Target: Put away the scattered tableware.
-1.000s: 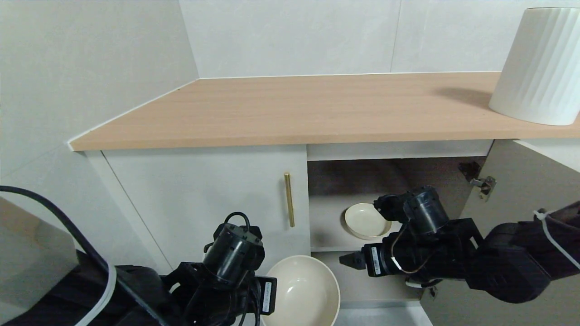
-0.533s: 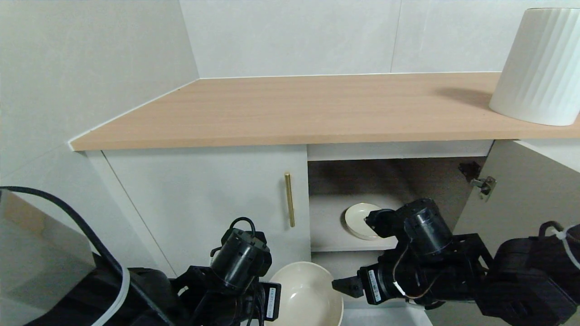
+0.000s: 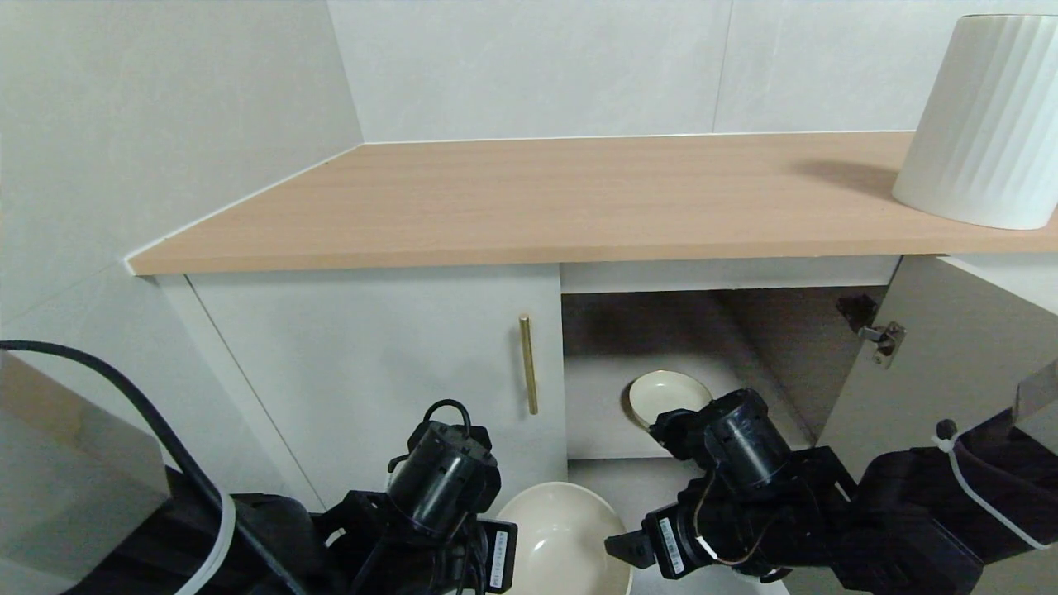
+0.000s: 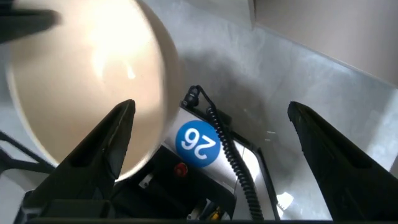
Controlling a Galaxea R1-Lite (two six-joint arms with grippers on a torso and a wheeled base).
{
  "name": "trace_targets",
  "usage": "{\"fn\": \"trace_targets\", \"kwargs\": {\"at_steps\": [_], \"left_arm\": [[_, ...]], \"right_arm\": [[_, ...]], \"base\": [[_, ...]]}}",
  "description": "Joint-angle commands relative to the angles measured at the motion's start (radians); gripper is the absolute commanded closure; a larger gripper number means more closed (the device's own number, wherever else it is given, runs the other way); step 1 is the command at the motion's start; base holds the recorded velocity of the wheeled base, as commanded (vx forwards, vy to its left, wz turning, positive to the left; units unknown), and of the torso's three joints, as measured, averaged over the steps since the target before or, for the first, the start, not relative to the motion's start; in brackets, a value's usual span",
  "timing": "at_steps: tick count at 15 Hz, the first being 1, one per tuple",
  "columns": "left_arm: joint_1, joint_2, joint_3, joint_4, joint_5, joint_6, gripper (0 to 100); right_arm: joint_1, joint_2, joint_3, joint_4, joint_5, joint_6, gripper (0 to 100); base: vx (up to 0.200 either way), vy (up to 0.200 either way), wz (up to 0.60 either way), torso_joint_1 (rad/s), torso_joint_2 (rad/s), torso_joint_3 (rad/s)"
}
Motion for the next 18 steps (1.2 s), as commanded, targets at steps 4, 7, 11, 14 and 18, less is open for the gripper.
{"fn": "trace_targets", "kwargs": {"at_steps": [4, 7, 11, 14, 18], "left_arm": [[-0.002, -0.002, 0.001, 0.000, 0.000, 0.000, 100], [-0.007, -0.005, 0.002, 0.000, 0.002, 0.000, 100], [-0.007, -0.004, 0.002, 0.000, 0.002, 0.000, 100], [-0.007, -0.004, 0.002, 0.000, 0.002, 0.000, 100], [-0.007, -0.005, 0.002, 0.000, 0.003, 0.000, 100]], "right_arm": [[0.000, 0.020, -0.001, -0.002, -0.004, 0.000, 0], [-0.001, 0.032, -0.003, -0.002, -0.006, 0.000, 100], [-0.001, 0.032, -0.003, -0.007, -0.004, 0.000, 100], [-0.001, 0.034, 0.002, -0.021, -0.006, 0.000, 100], [-0.001, 0.036, 0.000, -0.021, -0.006, 0.000, 100]], "base": [[0.000, 0.000, 0.00, 0.000, 0.00, 0.000], [0.000, 0.000, 0.00, 0.000, 0.00, 0.000], [0.000, 0.000, 0.00, 0.000, 0.00, 0.000], [0.000, 0.000, 0.00, 0.000, 0.00, 0.000], [0.000, 0.000, 0.00, 0.000, 0.00, 0.000]]}}
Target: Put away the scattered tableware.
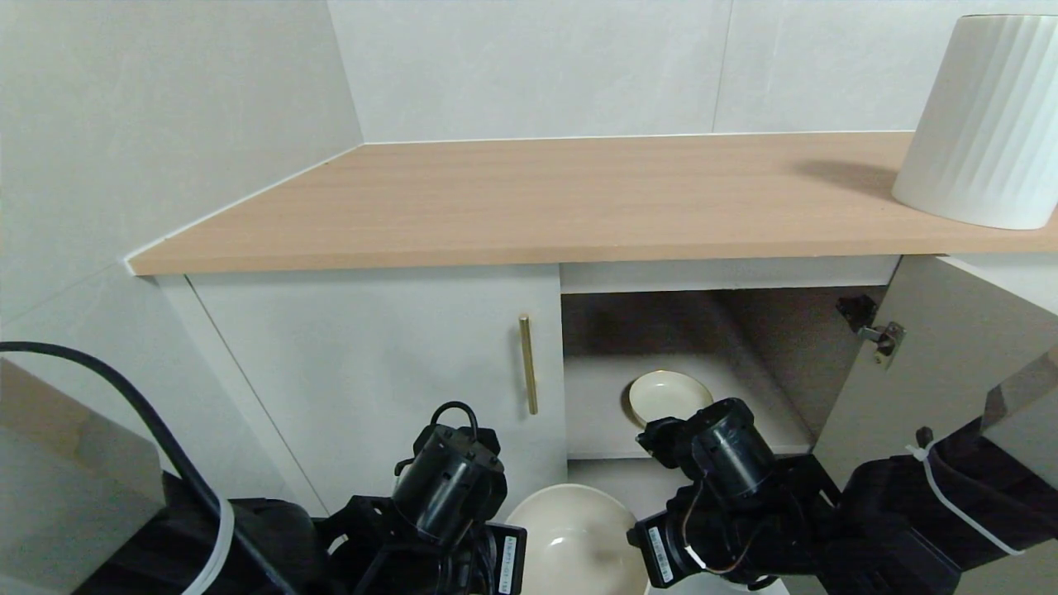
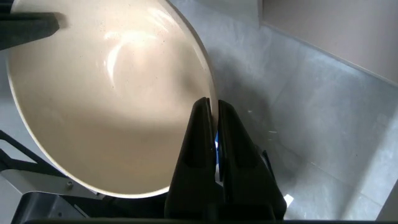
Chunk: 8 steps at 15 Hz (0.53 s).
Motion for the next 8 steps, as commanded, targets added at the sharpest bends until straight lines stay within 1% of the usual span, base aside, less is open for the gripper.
{"fn": "trace_targets", "kwargs": {"at_steps": [1, 2, 3, 8], "left_arm": [[0.000, -0.001, 0.000, 0.001, 0.003, 0.000, 100], [0.000, -0.001, 0.001, 0.001, 0.006, 0.001, 100], [0.000, 0.001, 0.000, 0.001, 0.006, 0.000, 0], [0.000, 0.002, 0.000, 0.001, 0.007, 0.001, 0]], "right_arm": [[0.000, 0.003, -0.001, 0.002, -0.002, 0.000, 100], [0.000, 0.003, -0.001, 0.002, -0.002, 0.000, 100], [0.000, 0.003, -0.001, 0.002, -0.002, 0.000, 100], [0.000, 0.004, -0.001, 0.002, -0.002, 0.000, 100]], "base": [[0.000, 0.000, 0.00, 0.000, 0.00, 0.000], [0.000, 0.000, 0.00, 0.000, 0.00, 0.000], [0.000, 0.000, 0.00, 0.000, 0.00, 0.000], [0.000, 0.000, 0.00, 0.000, 0.00, 0.000]]}}
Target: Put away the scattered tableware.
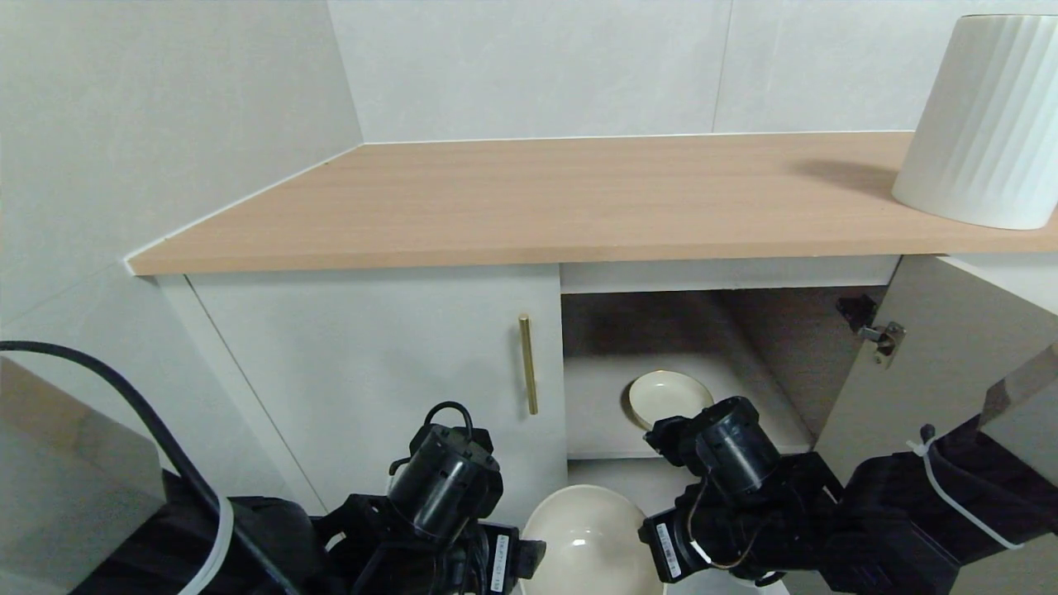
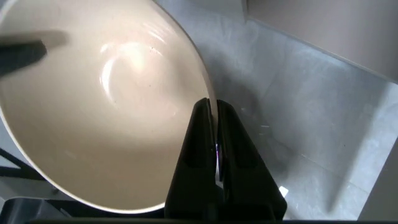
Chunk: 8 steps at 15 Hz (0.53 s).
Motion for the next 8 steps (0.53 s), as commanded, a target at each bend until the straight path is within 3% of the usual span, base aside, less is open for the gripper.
{"fn": "trace_targets", "kwargs": {"at_steps": [1, 8], "left_arm": [[0.000, 0.000, -0.001, -0.006, -0.005, 0.000, 0], [0.000, 0.000, -0.001, -0.006, -0.004, -0.002, 0]], "right_arm": [[0.001, 0.003, -0.001, -0.005, 0.005, 0.001, 100], [-0.019, 0.032, -0.005, 0.005, -0.127, -0.027, 100]], "base": [[0.000, 0.000, 0.00, 0.000, 0.00, 0.000], [0.000, 0.000, 0.00, 0.000, 0.00, 0.000]]}}
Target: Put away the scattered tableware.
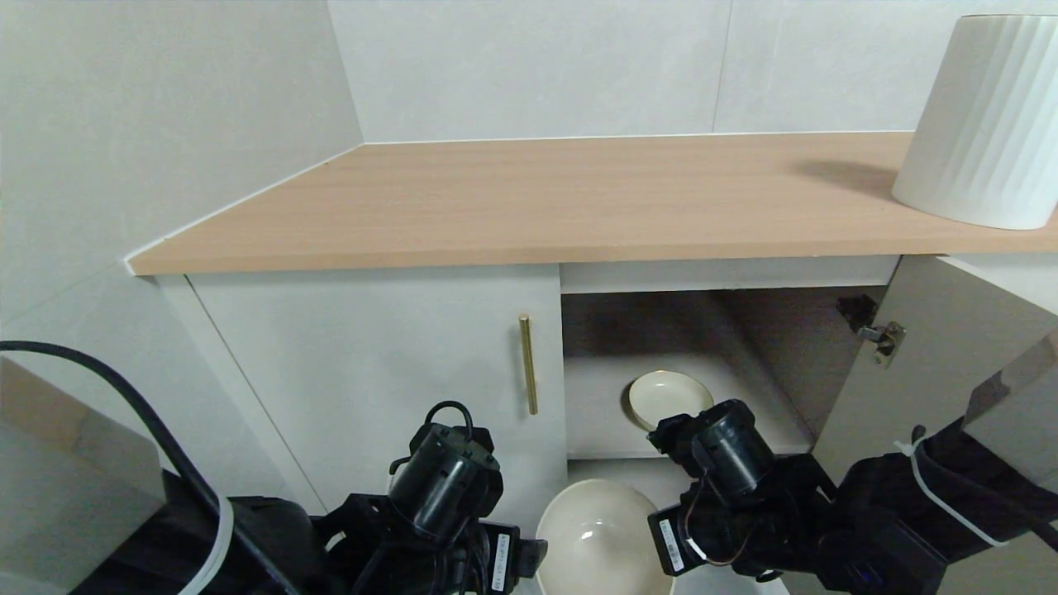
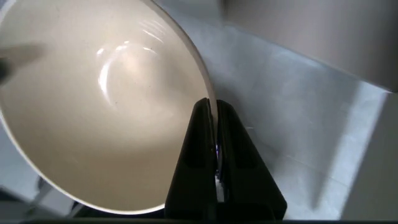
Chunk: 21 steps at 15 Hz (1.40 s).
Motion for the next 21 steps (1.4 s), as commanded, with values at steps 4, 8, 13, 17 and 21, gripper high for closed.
{"fn": "trace_targets", "kwargs": {"at_steps": [4, 8, 13, 17, 21], "left_arm": [[0.000, -0.003, 0.000, -0.001, 0.002, -0.002, 0], [0.000, -0.006, 0.000, 0.004, 0.013, 0.000, 0], [0.000, -0.009, -0.006, 0.024, 0.014, 0.000, 0], [0.000, -0.009, -0.006, 0.024, 0.014, -0.002, 0], [0.000, -0.009, -0.006, 0.024, 0.014, 0.000, 0]], "right_arm": [[-0.090, 0.048, -0.033, 0.022, -0.126, -0.028, 100], [-0.180, 0.088, -0.169, 0.088, -0.133, 0.112, 100], [-0.232, 0.114, -0.372, 0.267, -0.125, 0.374, 100], [-0.268, 0.143, -0.435, 0.273, -0.125, 0.464, 100], [-0.314, 0.192, -0.494, 0.276, -0.125, 0.513, 100]], "base": [[0.000, 0.000, 0.00, 0.000, 0.00, 0.000], [0.000, 0.000, 0.00, 0.000, 0.00, 0.000], [0.000, 0.000, 0.00, 0.000, 0.00, 0.000], [0.000, 0.000, 0.00, 0.000, 0.00, 0.000], [0.000, 0.000, 0.00, 0.000, 0.00, 0.000]]}}
